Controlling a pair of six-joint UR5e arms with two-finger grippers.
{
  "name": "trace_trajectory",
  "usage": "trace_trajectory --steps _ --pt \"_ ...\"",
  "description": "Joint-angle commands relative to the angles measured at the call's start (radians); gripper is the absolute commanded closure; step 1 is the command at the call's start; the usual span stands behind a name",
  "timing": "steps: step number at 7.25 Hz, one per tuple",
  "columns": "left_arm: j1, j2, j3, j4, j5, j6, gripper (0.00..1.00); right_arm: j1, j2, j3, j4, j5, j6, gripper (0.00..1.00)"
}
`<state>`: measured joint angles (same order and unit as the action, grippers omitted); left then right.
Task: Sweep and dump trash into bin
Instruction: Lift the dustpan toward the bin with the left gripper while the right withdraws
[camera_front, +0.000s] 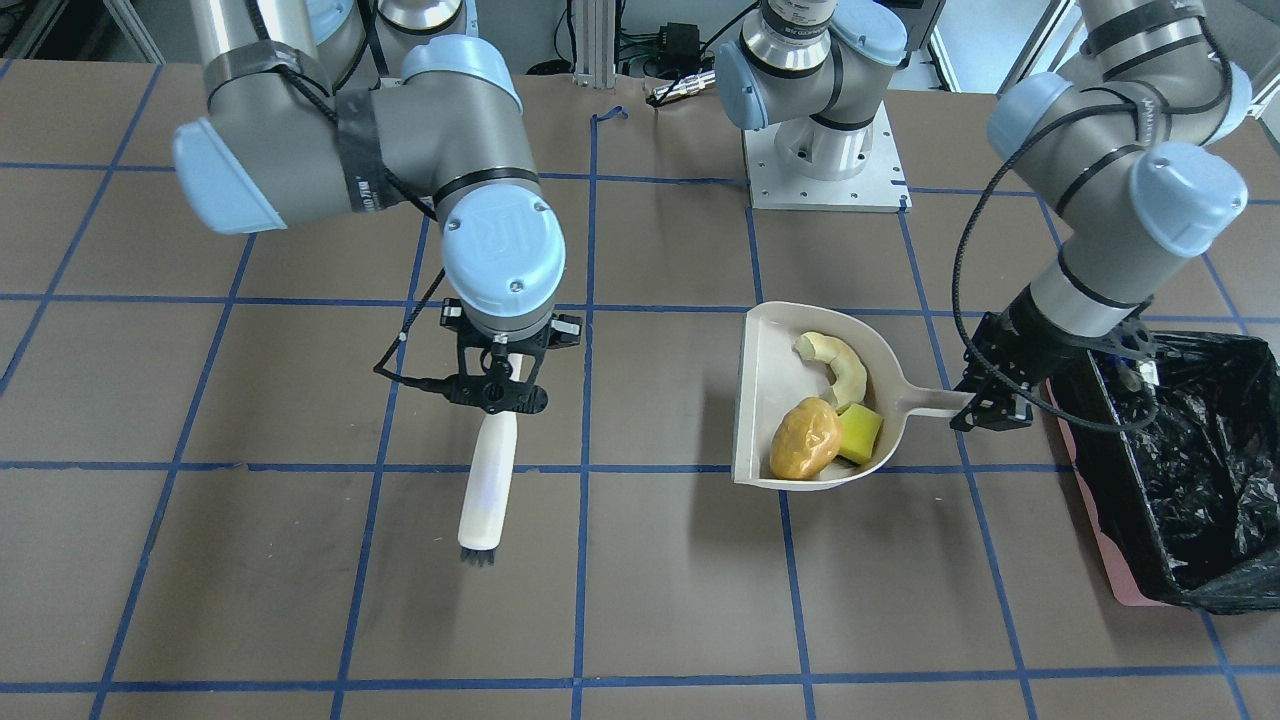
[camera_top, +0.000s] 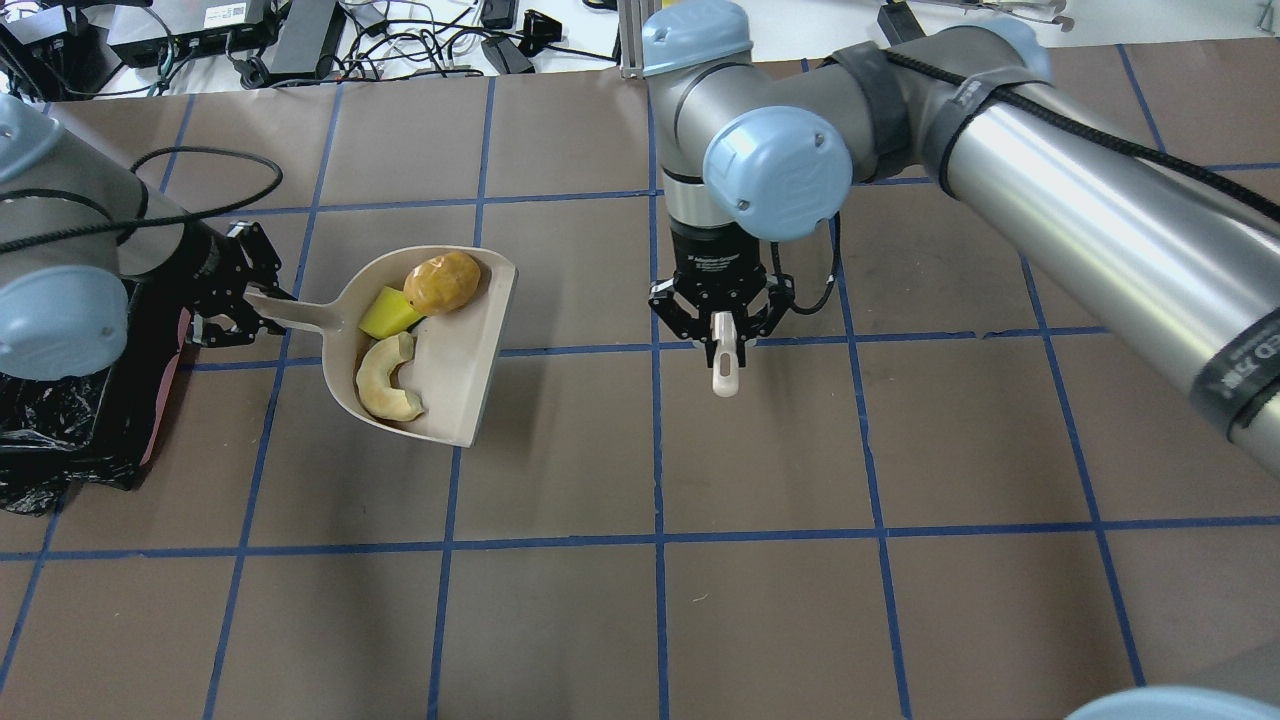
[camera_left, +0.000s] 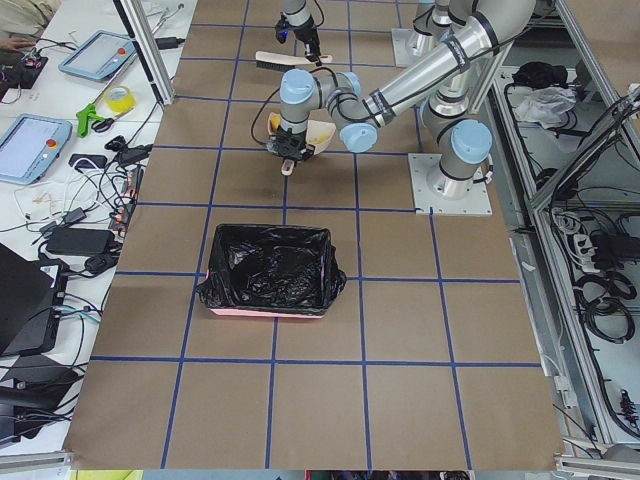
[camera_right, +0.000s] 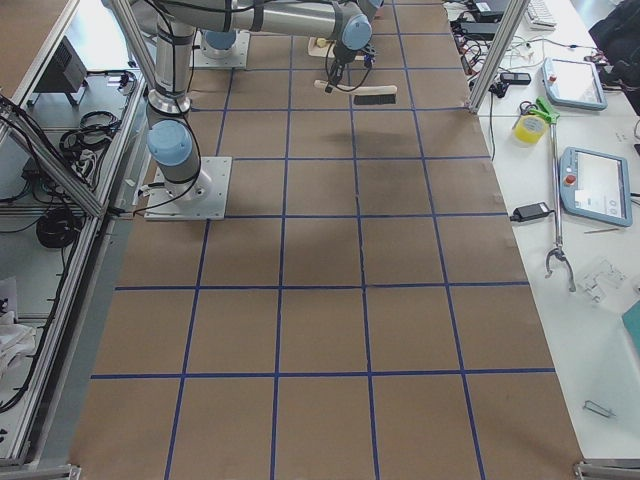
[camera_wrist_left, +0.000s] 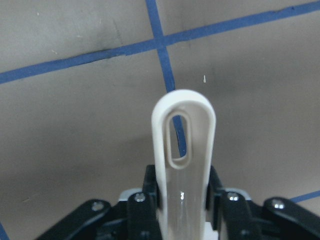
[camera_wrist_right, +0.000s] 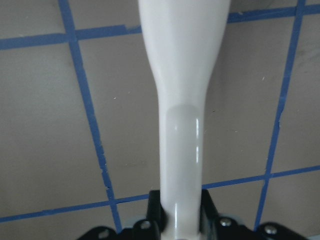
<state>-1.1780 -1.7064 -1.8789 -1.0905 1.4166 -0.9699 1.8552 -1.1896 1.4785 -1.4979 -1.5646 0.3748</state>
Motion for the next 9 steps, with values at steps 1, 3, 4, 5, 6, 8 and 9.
trace_trajectory --steps 1,3,4,5,6,8,9 --pt "0.078 -0.031 0.221 -0.266 -0.022 0.107 1.0 -0.085 -0.019 -0.001 0.022 -0.049 -0.114 0.98" --pt "0.135 -0.074 0.343 -0.357 -0.019 0.238 1.0 -0.119 -0.021 -0.003 0.021 -0.069 -0.158 0.98" --pt "0.174 -0.096 0.38 -0.386 -0.022 0.287 1.0 -0.138 -0.021 -0.003 0.024 -0.072 -0.183 0.98" --pt "0.22 -0.119 0.415 -0.426 -0.025 0.312 1.0 -0.166 -0.021 -0.003 0.027 -0.074 -0.213 0.98" --pt "0.265 -0.14 0.456 -0.439 -0.022 0.406 1.0 -0.194 -0.021 -0.004 0.024 -0.107 -0.252 0.98" --pt "0.345 -0.202 0.562 -0.514 -0.018 0.499 1.0 -0.267 -0.016 -0.006 0.022 -0.121 -0.338 0.98" --pt "0.36 -0.238 0.622 -0.547 -0.013 0.557 1.0 -0.284 -0.012 -0.01 0.021 -0.149 -0.35 0.98"
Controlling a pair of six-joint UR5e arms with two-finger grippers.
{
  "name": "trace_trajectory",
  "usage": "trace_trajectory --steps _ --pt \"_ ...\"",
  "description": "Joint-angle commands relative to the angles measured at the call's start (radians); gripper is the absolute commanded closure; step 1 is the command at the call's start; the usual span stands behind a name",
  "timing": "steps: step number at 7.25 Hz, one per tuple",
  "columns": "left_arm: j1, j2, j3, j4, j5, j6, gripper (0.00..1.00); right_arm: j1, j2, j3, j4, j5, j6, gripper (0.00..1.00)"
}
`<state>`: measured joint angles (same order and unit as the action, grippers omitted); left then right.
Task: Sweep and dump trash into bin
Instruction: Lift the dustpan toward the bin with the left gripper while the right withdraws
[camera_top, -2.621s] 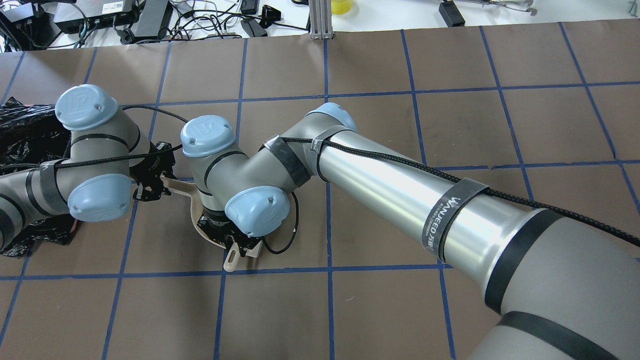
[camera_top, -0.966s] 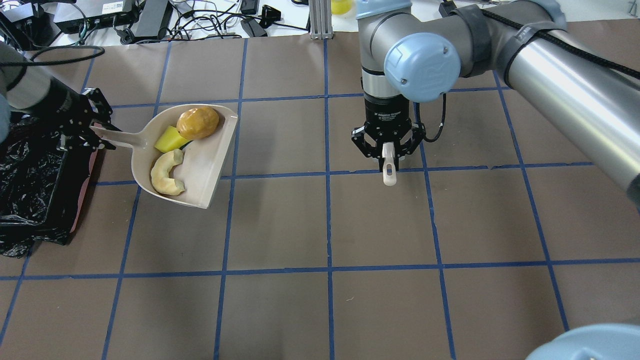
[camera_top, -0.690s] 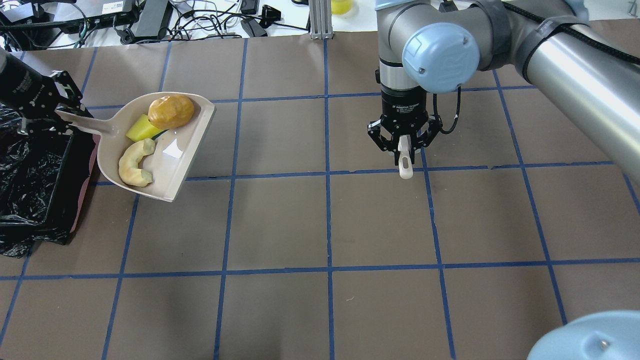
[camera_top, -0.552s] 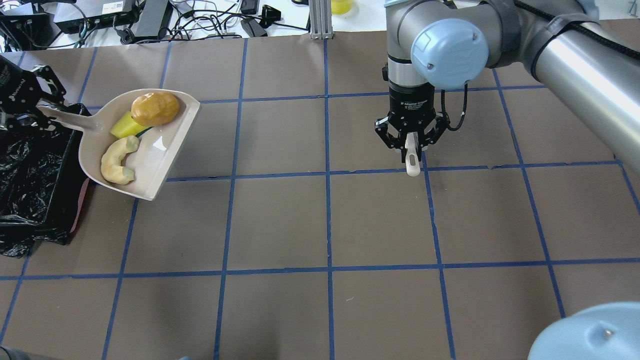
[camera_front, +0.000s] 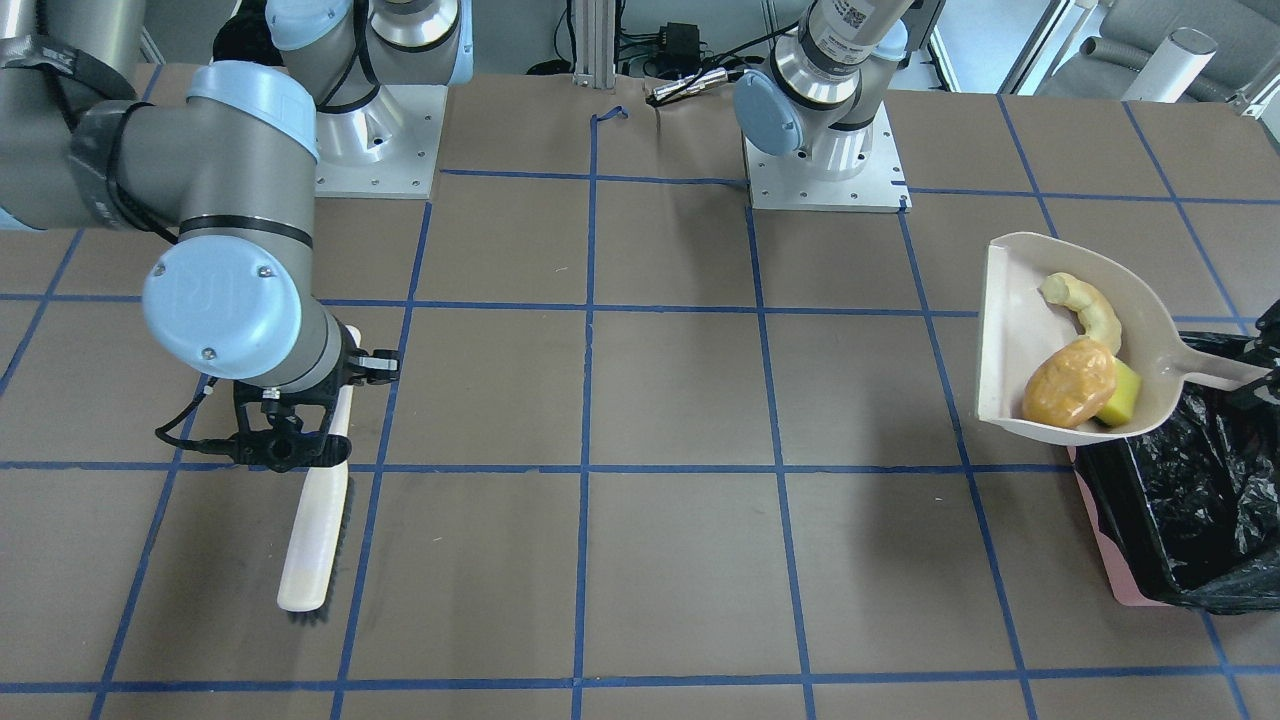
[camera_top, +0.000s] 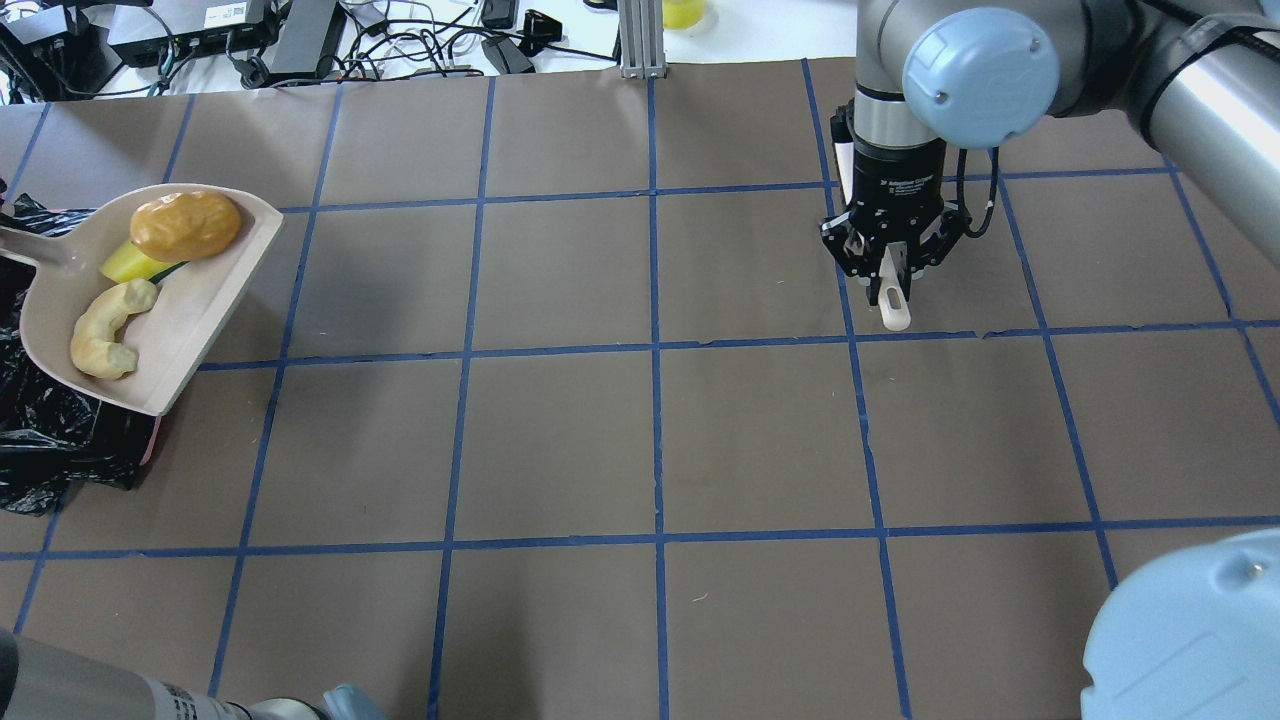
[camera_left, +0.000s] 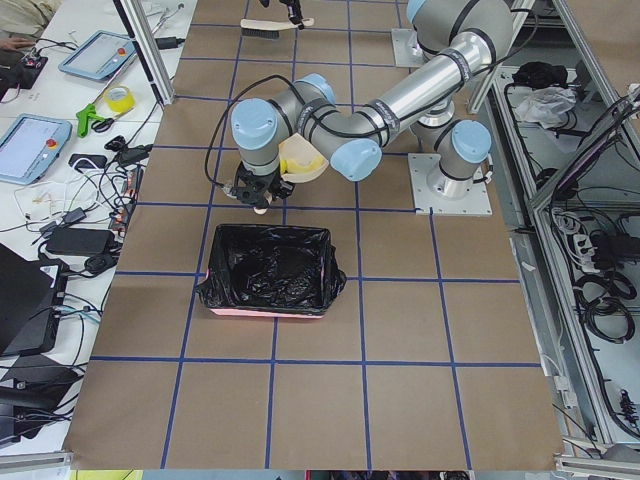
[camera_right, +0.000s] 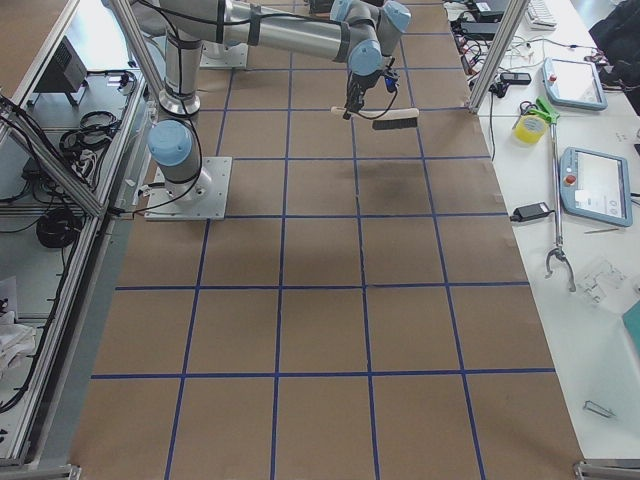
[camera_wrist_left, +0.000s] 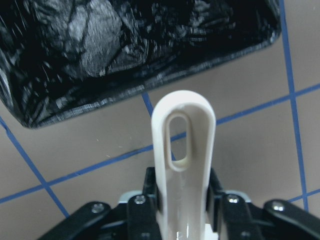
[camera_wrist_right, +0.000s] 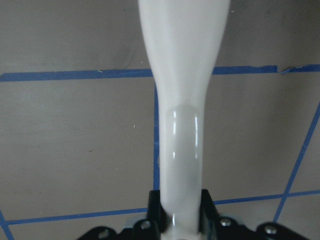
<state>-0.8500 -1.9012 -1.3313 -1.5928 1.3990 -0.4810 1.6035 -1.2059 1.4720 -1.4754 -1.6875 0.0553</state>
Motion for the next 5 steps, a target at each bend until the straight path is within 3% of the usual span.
trace_trajectory --steps 1,5 --pt "0.057 -0.083 0.131 -0.052 0.033 0.112 1.0 -0.045 0.009 -0.01 -0.011 -0.064 -0.073 0.98" --pt "0.138 -0.235 0.332 -0.107 0.092 0.248 1.0 -0.178 0.049 -0.01 -0.06 -0.064 -0.189 0.98"
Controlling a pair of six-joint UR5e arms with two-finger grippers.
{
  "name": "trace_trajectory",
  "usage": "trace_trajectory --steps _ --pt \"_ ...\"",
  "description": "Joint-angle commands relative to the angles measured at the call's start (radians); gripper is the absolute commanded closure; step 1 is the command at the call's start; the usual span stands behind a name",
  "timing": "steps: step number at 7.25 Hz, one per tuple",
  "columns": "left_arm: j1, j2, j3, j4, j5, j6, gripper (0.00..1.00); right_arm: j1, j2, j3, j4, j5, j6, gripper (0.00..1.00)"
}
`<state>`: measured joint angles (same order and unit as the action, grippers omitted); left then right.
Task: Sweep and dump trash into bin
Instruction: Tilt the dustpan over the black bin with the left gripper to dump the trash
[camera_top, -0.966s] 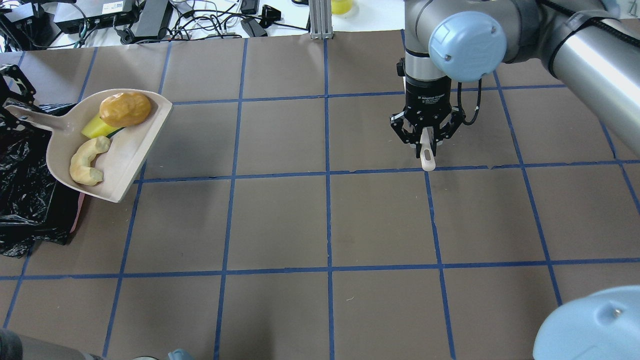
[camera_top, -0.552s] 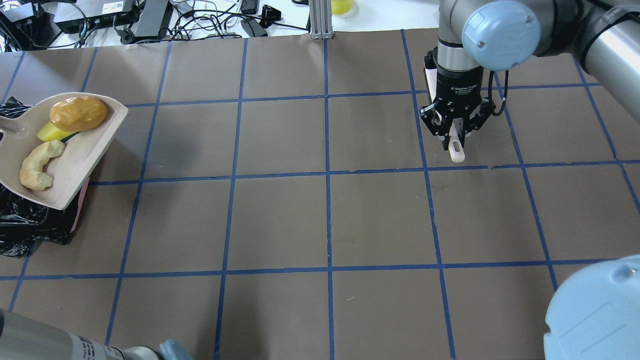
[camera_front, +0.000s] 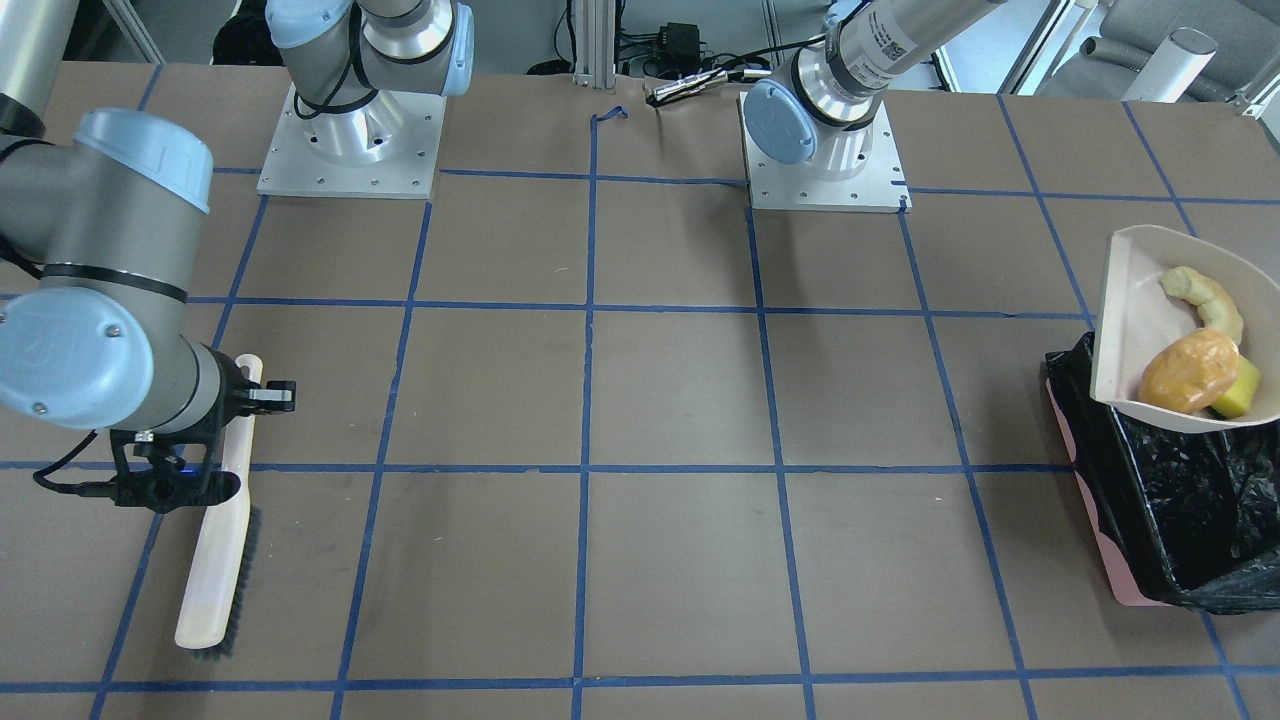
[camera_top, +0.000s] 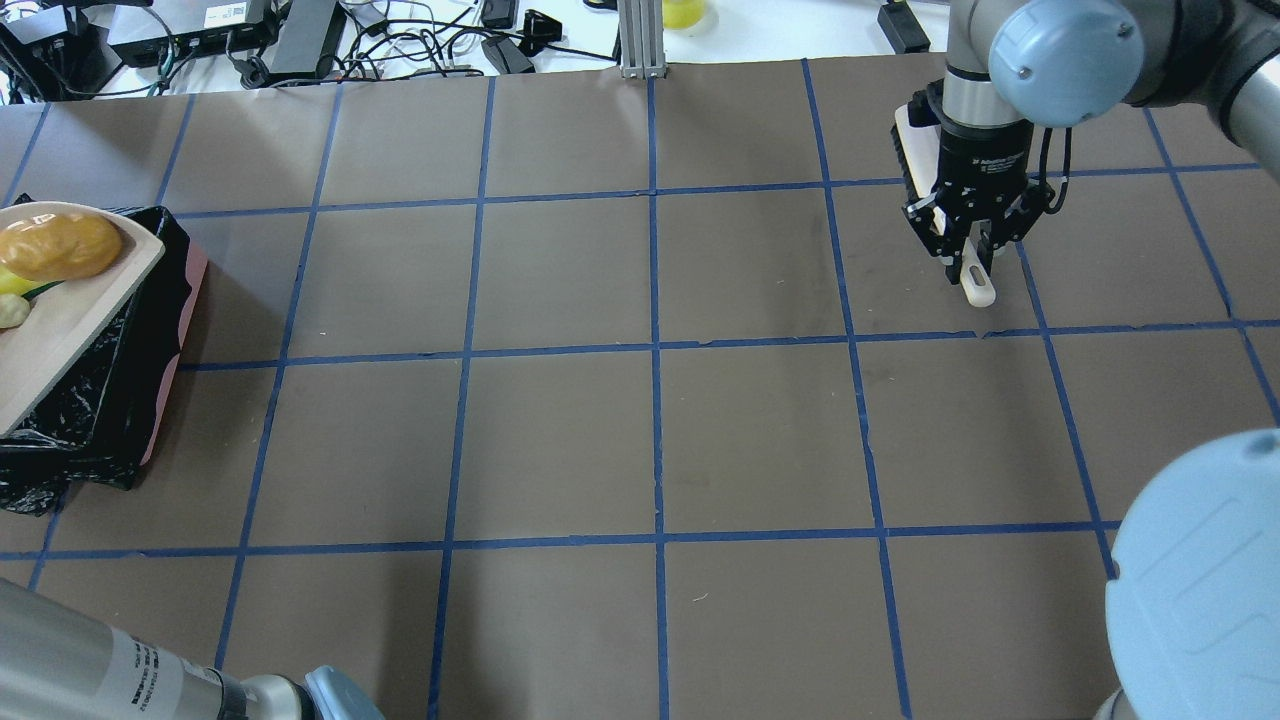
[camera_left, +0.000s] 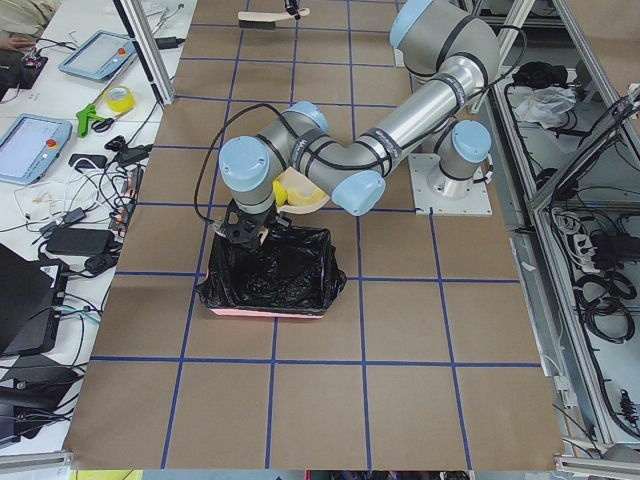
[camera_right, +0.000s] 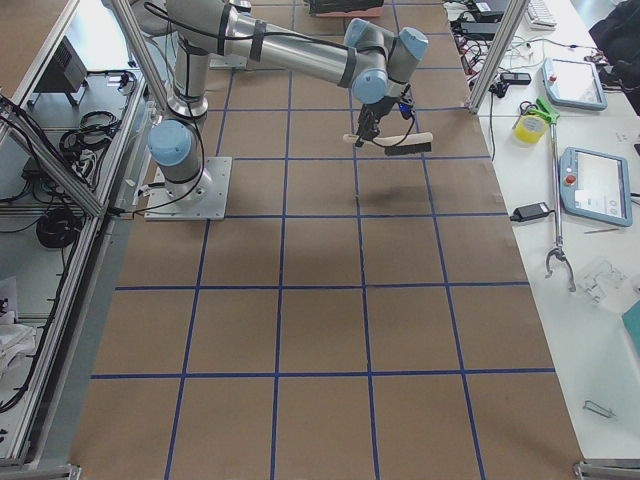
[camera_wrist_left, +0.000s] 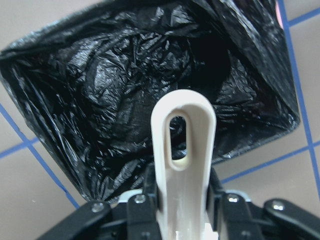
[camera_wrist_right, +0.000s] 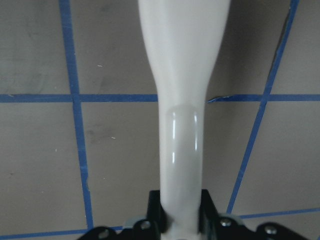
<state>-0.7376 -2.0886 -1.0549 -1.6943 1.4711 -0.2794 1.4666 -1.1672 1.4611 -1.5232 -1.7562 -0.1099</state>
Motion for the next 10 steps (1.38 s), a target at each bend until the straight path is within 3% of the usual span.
trace_trajectory --steps 1,3,4,6,7,10 --pt "0.046 -0.079 0.085 -0.005 0.043 0.071 1.0 -0.079 0.024 0.011 -0.017 0.004 -0.078 0.98" --pt "0.05 -0.134 0.157 0.007 0.057 0.214 1.0 -0.141 0.052 0.016 -0.047 0.004 -0.166 0.98" --pt "0.061 -0.169 0.206 0.01 0.064 0.239 1.0 -0.162 0.084 0.016 -0.099 0.004 -0.195 0.98" --pt "0.058 -0.258 0.307 0.051 0.066 0.249 1.0 -0.212 0.092 0.053 -0.089 0.004 -0.191 0.99" --pt "0.054 -0.304 0.323 0.135 0.06 0.255 1.0 -0.219 0.083 0.079 -0.089 0.0 -0.188 0.99" --pt "0.008 -0.321 0.386 0.22 0.071 0.264 1.0 -0.226 0.072 0.093 -0.08 -0.012 -0.182 0.99"
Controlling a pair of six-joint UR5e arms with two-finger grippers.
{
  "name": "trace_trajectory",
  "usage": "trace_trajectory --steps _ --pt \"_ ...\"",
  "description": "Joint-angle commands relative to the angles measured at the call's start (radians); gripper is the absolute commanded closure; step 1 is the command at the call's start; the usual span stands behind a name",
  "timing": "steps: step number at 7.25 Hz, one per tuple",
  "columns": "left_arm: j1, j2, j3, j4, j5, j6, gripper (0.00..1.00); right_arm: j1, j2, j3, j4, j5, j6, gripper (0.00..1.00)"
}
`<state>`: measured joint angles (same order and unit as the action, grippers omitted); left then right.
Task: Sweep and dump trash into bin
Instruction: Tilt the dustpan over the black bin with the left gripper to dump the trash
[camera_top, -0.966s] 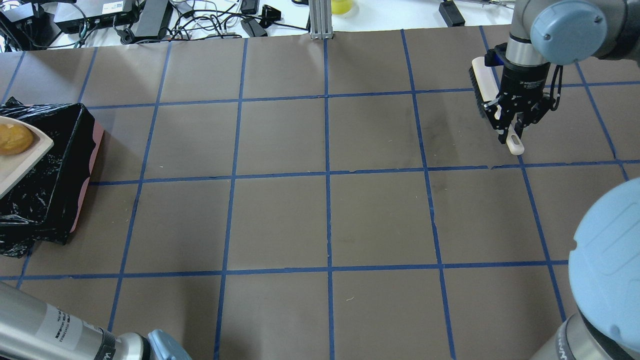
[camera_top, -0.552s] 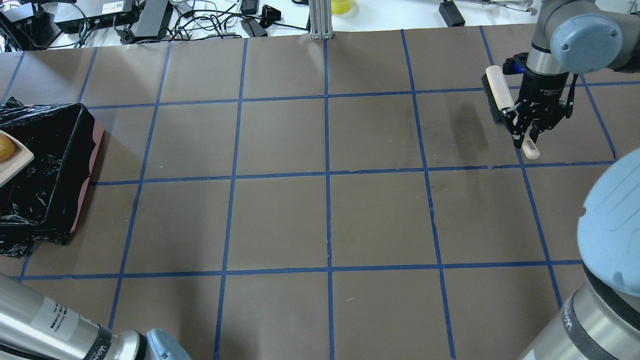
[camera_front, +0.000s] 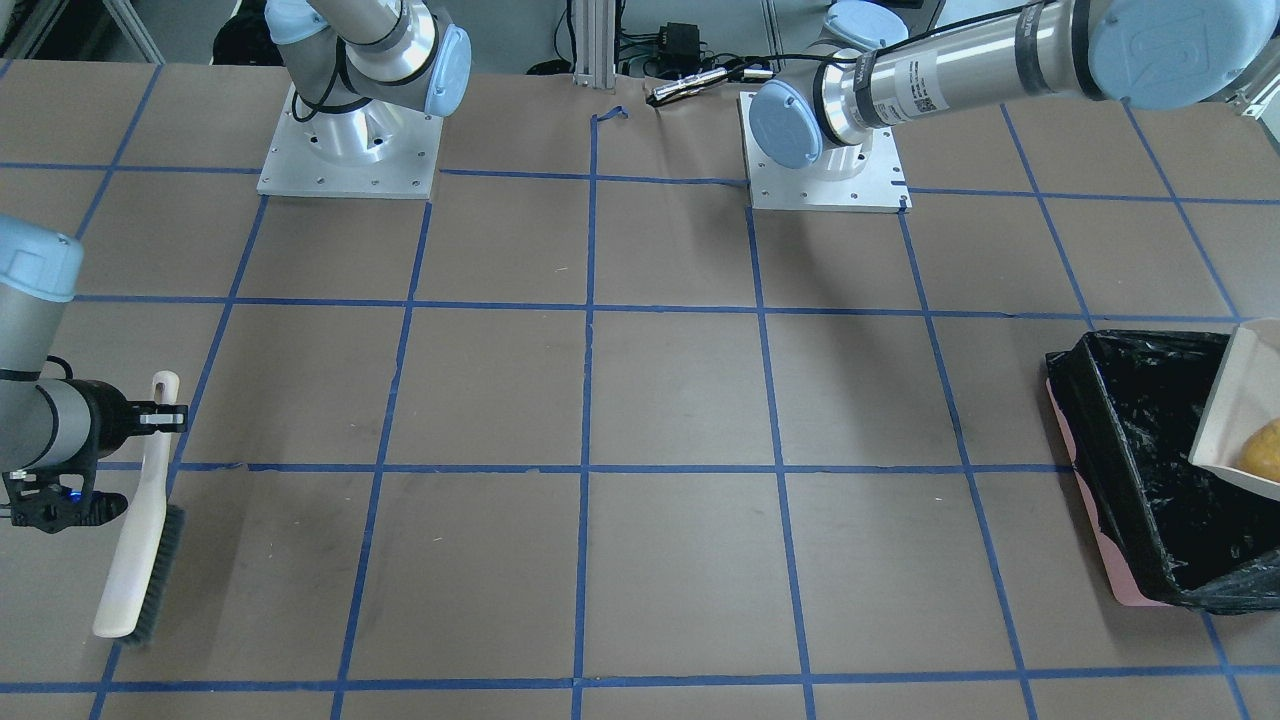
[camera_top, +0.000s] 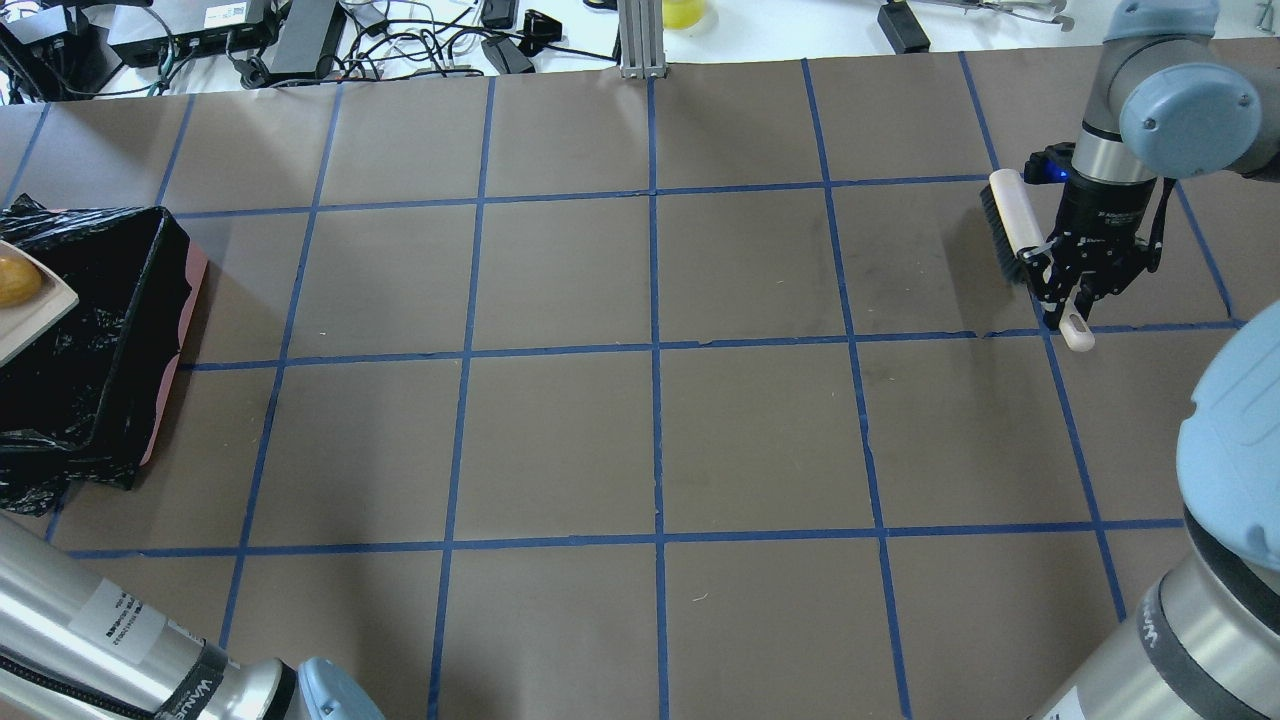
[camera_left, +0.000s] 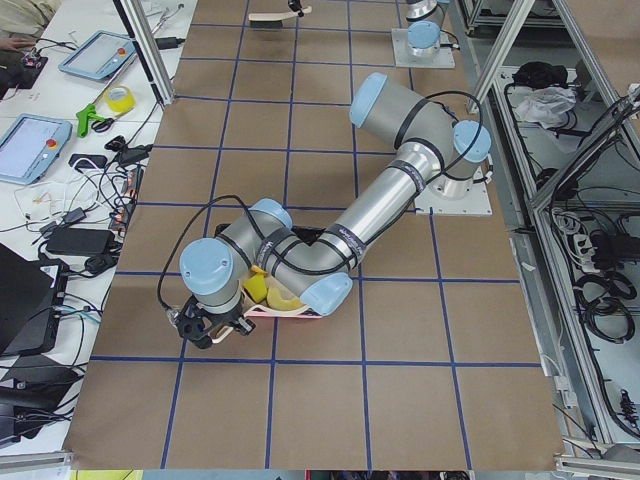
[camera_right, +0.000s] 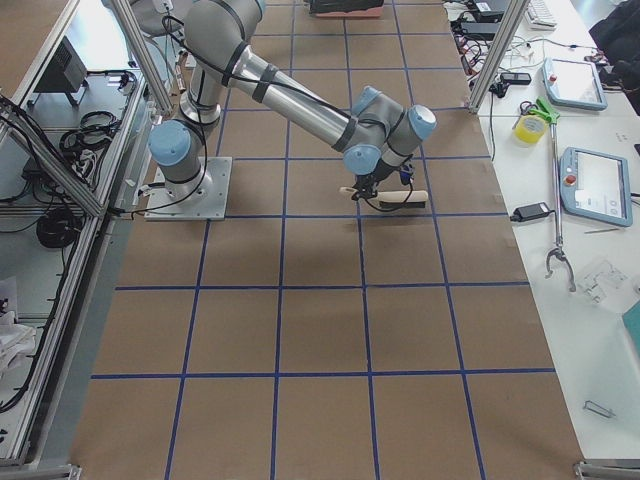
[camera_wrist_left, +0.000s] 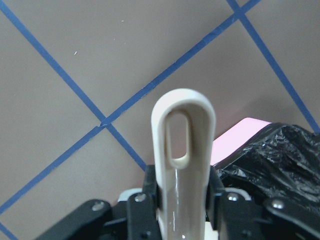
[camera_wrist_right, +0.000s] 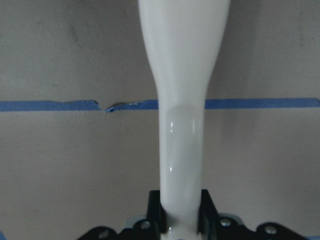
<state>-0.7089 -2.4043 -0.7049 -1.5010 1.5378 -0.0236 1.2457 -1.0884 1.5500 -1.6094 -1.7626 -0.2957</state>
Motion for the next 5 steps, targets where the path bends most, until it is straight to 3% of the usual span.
trace_trajectory --steps 1,5 --pt "-0.041 -0.01 0.068 0.025 0.011 0.026 1.0 -0.005 -0.008 0.012 0.003 -0.006 0.007 0.99" --pt "-0.138 0.025 0.094 0.028 0.183 0.048 1.0 -0.006 -0.034 0.064 -0.006 -0.008 0.021 0.99"
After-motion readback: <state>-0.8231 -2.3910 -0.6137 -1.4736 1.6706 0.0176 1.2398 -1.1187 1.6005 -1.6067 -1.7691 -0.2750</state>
